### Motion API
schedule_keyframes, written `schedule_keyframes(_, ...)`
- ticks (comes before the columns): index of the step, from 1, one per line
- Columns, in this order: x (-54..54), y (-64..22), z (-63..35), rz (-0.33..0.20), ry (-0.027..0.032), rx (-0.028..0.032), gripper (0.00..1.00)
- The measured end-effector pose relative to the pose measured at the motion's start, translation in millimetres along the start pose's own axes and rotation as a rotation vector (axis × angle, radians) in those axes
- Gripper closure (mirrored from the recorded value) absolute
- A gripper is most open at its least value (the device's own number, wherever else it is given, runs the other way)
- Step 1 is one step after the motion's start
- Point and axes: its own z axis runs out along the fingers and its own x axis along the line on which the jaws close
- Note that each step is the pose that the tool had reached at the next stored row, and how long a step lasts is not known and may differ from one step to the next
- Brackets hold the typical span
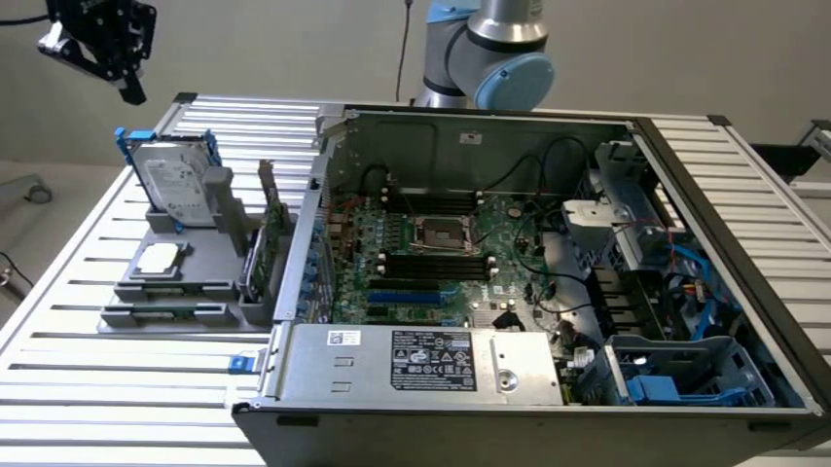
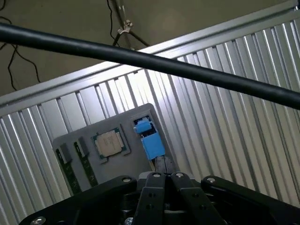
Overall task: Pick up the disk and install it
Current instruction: 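Pick up the disk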
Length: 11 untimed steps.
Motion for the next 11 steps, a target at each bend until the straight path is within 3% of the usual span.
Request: schedule_keyframes(11,-0.1,0.2,1.4,-0.198,0.0140,-0.0026,0.89)
